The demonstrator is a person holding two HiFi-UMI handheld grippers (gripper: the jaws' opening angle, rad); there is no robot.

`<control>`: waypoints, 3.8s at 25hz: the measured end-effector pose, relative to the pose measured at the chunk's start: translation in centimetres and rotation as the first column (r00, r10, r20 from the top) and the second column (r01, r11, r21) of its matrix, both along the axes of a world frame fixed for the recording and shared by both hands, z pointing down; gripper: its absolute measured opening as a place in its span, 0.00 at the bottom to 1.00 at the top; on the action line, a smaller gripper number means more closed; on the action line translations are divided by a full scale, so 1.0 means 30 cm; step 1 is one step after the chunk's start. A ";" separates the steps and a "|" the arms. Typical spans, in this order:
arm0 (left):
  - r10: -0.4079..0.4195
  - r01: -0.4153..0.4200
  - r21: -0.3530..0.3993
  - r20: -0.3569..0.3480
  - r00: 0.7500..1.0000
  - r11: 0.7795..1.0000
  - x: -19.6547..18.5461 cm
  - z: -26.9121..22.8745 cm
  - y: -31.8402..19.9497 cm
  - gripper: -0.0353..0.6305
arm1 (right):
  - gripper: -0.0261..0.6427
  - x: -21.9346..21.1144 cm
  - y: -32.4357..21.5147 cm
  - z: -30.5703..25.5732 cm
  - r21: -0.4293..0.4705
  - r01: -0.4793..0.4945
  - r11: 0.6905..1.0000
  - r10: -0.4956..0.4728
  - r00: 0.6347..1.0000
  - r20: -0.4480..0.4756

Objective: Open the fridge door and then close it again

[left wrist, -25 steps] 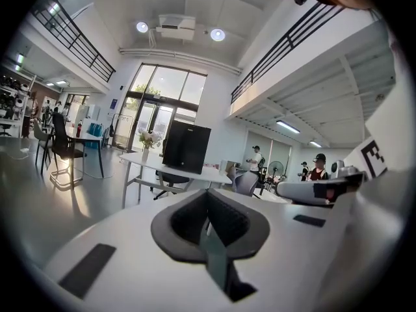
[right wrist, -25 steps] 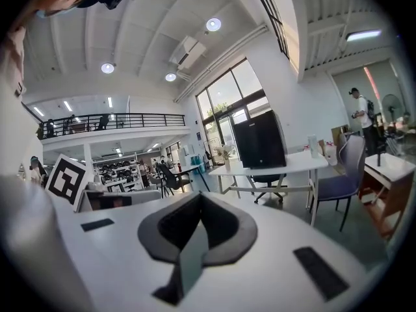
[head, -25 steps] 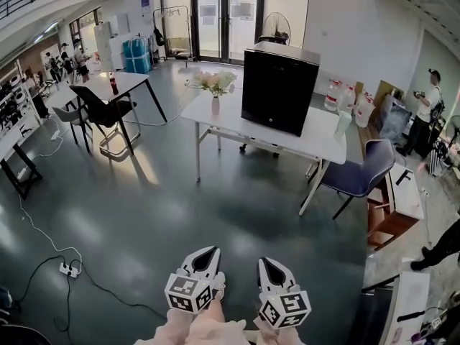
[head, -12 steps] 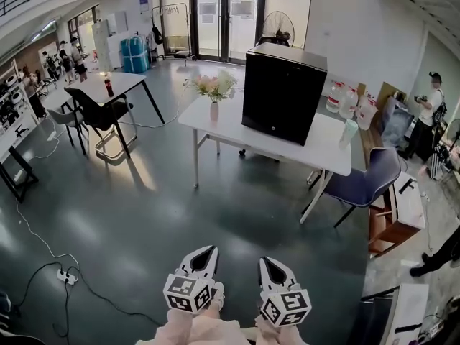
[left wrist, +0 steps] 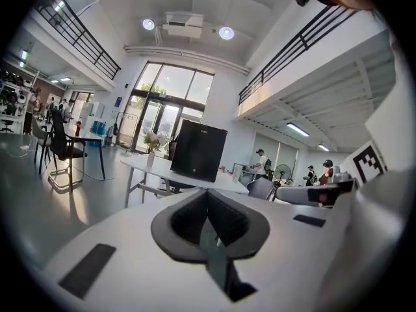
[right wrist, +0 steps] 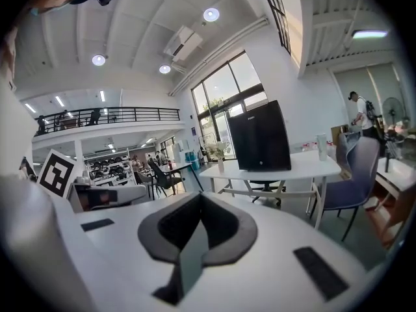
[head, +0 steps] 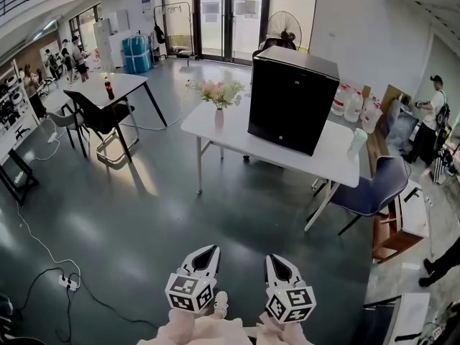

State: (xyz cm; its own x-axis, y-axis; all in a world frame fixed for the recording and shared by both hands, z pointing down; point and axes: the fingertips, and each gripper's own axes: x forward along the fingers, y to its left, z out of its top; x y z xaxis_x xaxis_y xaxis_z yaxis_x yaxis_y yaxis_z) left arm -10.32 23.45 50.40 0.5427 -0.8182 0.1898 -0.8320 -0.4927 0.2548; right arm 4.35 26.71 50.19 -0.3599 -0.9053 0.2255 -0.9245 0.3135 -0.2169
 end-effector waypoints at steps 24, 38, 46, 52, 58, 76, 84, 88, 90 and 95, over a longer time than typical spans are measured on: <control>-0.011 0.011 0.011 -0.001 1.000 1.000 -0.105 -0.023 -0.463 0.07 | 0.05 -0.091 -0.467 -0.009 -0.013 0.008 1.000 -0.009 0.999 -0.031; -0.031 0.031 -0.020 0.002 1.000 0.999 -0.100 0.007 -0.614 0.07 | 0.05 -0.050 -0.620 0.027 -0.047 0.008 0.999 -0.009 1.000 -0.024; -0.020 0.020 -0.006 -0.004 1.000 1.000 -0.022 -0.020 -0.774 0.07 | 0.05 0.010 -0.780 0.000 -0.040 0.017 0.999 -0.019 0.999 -0.027; -0.008 0.008 -0.007 -0.014 1.000 1.000 0.050 -0.010 -0.905 0.07 | 0.05 0.060 -0.926 0.003 -0.044 0.034 0.998 -0.036 0.999 -0.040; -0.027 0.027 -0.011 -0.011 1.000 1.000 0.078 0.002 -1.036 0.07 | 0.05 0.097 -1.069 0.008 -0.043 0.050 0.998 -0.052 0.998 -0.042; -0.086 0.085 0.010 0.010 0.996 0.996 0.104 -0.037 -1.255 0.07 | 0.05 0.143 -1.341 -0.013 -0.030 0.112 0.993 -0.113 0.993 -0.042; -0.084 0.084 0.036 0.008 0.996 0.996 0.170 -0.062 -1.375 0.07 | 0.05 0.216 -1.456 -0.067 0.024 0.111 0.994 -0.109 0.992 -0.067; -0.069 0.067 0.056 0.019 0.997 0.996 0.202 -0.079 -1.429 0.07 | 0.05 0.237 -1.511 -0.101 0.056 0.116 0.992 -0.111 0.991 -0.081; -0.065 0.064 0.070 0.023 0.998 0.995 0.206 -0.099 -1.456 0.07 | 0.05 0.244 -1.540 -0.129 0.078 0.119 0.990 -0.112 0.990 -0.089; -0.074 0.073 0.097 0.011 0.997 0.993 0.192 -0.140 -1.521 0.07 | 0.05 0.249 -1.604 -0.151 0.100 0.112 0.989 -0.104 0.991 -0.085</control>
